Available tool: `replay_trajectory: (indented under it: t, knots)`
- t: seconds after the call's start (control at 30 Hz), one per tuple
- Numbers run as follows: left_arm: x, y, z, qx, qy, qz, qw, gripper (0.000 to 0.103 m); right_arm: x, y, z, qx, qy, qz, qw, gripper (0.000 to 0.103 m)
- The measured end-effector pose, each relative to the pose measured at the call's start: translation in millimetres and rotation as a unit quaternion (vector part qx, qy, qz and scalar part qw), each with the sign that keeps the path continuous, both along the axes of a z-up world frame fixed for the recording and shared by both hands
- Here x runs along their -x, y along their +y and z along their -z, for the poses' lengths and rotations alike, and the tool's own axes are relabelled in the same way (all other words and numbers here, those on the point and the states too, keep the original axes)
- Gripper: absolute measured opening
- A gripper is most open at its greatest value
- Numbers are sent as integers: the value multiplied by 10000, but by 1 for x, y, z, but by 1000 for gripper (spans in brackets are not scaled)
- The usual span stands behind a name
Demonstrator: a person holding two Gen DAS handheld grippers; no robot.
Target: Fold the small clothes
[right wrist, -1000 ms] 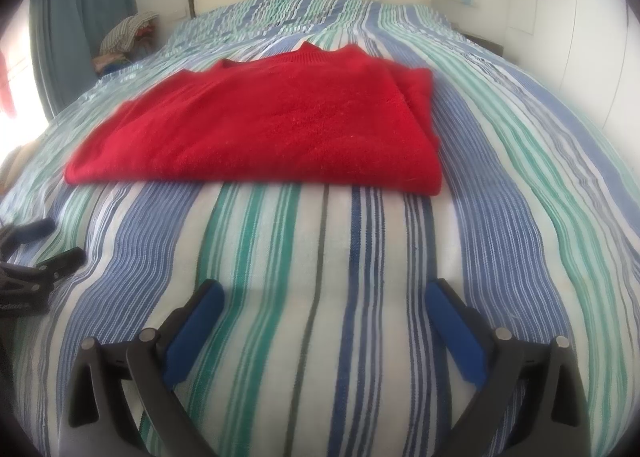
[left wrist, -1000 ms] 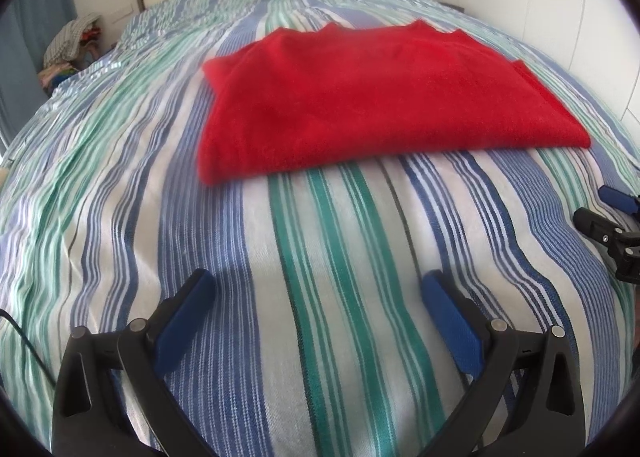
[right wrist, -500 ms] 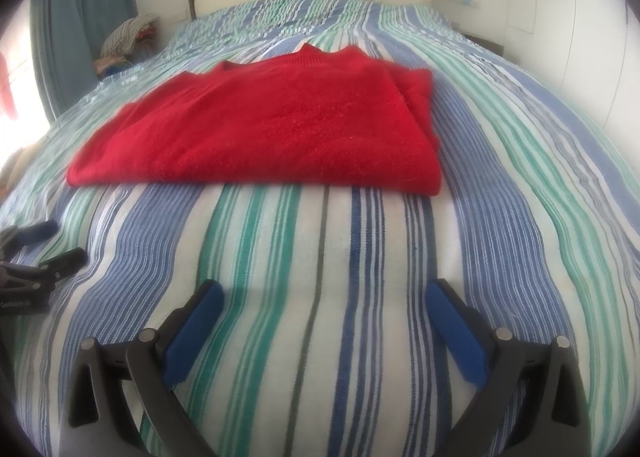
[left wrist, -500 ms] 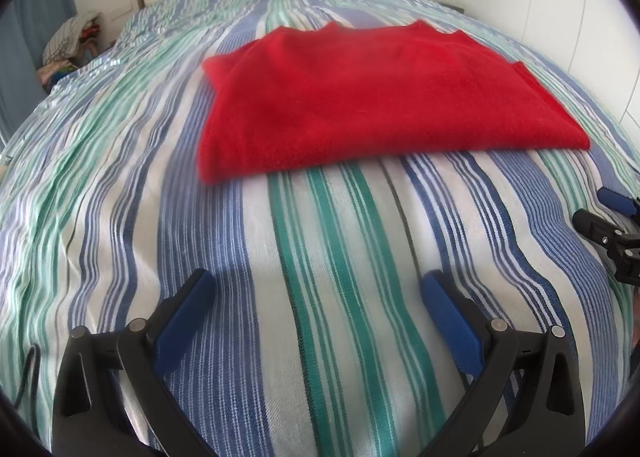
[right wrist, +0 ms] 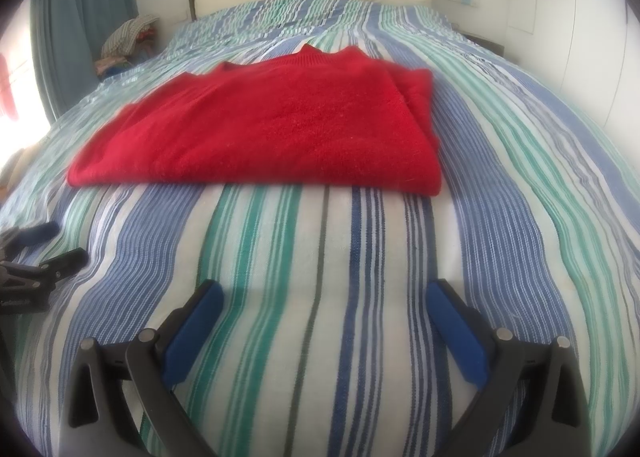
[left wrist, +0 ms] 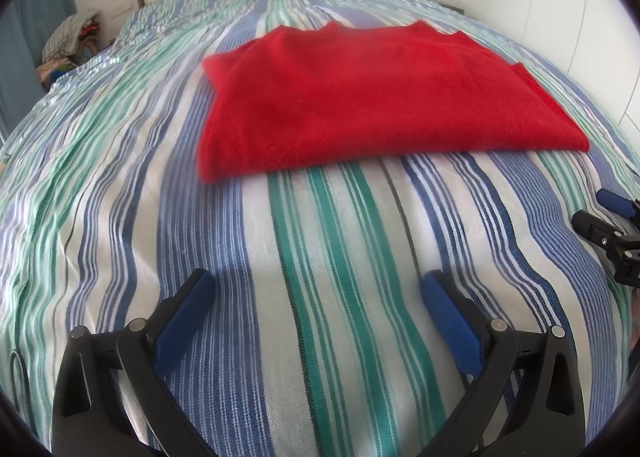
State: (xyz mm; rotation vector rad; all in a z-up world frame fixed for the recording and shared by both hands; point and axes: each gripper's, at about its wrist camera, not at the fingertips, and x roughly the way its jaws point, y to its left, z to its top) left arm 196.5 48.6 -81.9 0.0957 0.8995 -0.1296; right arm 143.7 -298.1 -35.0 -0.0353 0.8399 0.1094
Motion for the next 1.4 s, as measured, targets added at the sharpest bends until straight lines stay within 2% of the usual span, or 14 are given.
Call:
replay_trajectory:
  t: [0.93, 1.07, 1.23, 1.4]
  knots:
    - [-1, 1, 1, 32, 1, -8, 10000, 103, 0, -1, 0, -46, -7, -9, 10000, 101]
    - [-4, 6, 0, 230, 99, -7, 9997, 103, 0, -1, 0, -61, -10, -12, 10000, 101]
    - [-9, 14, -1, 643, 454, -140, 9968, 103, 0, -2, 1, -88, -10, -19, 10000, 101]
    - [-1, 8, -6, 334, 512, 254, 9978, 102, -2, -2, 1, -106, 2, -32, 9999, 102]
